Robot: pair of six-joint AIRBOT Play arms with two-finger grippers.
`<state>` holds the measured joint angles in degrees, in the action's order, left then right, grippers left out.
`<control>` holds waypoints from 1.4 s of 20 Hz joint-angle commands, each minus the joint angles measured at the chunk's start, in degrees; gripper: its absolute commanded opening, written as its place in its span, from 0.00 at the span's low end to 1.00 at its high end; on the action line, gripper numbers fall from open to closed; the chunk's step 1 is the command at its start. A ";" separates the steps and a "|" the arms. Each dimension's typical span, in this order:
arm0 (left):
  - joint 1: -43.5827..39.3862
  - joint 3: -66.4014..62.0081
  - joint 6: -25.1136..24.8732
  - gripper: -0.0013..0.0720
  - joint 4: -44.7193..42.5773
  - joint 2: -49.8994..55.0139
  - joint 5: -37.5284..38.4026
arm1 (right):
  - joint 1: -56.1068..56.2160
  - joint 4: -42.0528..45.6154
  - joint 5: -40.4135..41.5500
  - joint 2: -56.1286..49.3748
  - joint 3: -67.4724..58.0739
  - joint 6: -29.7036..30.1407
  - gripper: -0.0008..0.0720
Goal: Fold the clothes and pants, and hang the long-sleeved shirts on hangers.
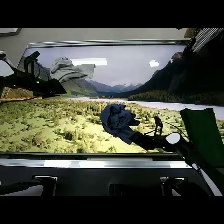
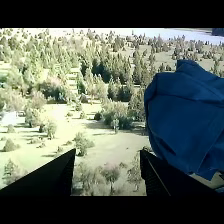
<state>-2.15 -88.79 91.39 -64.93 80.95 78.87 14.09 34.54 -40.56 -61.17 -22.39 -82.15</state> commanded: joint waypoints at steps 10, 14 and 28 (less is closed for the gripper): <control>-1.81 5.07 -8.68 0.66 15.45 9.18 -6.54 | 4.44 -9.22 4.68 -3.06 0.44 7.61 0.05; -7.26 5.27 -15.02 0.66 19.96 17.18 -8.46 | 4.44 -9.22 1.29 0.76 0.44 6.67 0.05; -14.69 5.25 -24.26 0.17 33.00 28.72 -9.92 | 4.44 -9.27 -4.79 2.73 0.20 3.37 0.05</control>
<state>-16.21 -83.55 68.27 -33.06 108.84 68.90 18.48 25.39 -44.64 -58.50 -22.00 -78.04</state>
